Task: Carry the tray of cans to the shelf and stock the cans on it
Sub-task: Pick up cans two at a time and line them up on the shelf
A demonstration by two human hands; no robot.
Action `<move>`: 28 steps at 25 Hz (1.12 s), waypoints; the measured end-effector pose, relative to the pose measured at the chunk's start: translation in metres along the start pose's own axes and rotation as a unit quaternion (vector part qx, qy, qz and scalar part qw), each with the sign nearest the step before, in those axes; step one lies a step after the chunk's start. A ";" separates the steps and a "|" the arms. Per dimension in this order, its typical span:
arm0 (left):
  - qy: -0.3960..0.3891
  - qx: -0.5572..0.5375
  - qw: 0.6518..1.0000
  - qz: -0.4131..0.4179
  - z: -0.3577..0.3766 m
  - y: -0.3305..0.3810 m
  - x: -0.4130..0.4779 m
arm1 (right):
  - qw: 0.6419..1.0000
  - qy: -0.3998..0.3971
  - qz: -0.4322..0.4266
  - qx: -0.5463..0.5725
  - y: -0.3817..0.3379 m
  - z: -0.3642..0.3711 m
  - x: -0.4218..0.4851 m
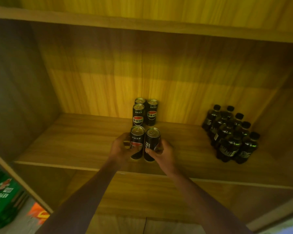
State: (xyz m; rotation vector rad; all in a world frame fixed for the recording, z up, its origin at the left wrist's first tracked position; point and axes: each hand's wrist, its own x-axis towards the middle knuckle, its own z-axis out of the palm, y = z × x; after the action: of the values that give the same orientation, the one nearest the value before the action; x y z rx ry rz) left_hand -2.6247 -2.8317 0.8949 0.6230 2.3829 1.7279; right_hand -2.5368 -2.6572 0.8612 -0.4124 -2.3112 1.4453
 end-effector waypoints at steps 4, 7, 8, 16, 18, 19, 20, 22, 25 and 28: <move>0.010 -0.006 1.000 0.006 0.001 -0.002 0.034 | 1.000 0.003 -0.010 0.002 -0.003 0.006 0.046; 0.018 -0.018 1.000 0.010 0.002 -0.007 0.060 | 1.000 0.006 -0.009 0.002 -0.002 0.012 0.085; 0.017 -0.017 1.000 0.010 0.003 -0.009 0.068 | 1.000 0.008 -0.006 0.001 -0.001 0.015 0.097; 0.009 -0.007 1.000 0.008 0.005 -0.015 0.098 | 0.999 0.033 0.012 -0.030 0.009 0.022 0.153; 0.007 -0.004 1.000 0.007 0.005 -0.015 0.102 | 0.998 0.035 0.015 -0.047 0.010 0.022 0.158; 0.006 -0.003 1.000 0.006 0.004 -0.016 0.104 | 0.998 0.037 0.015 -0.055 0.010 0.022 0.159; 0.005 -0.001 1.000 0.005 0.003 -0.016 0.105 | 0.997 0.040 0.015 -0.064 0.010 0.021 0.160; 0.002 0.007 1.000 0.005 0.002 -0.016 0.106 | 0.996 0.046 0.014 -0.076 0.011 0.020 0.161; 0.004 0.005 1.000 0.002 0.004 -0.016 0.103 | 0.995 0.049 0.011 -0.090 0.009 0.021 0.159; 0.006 0.003 1.000 -0.010 0.005 -0.014 0.100 | 0.994 0.042 0.011 -0.104 0.004 0.019 0.155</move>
State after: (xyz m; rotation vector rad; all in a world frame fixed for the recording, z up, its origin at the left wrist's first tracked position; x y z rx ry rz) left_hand -2.7173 -2.7901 0.8936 0.5898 2.3952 1.7203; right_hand -2.6822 -2.6029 0.8756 -0.5489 -2.4039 1.1758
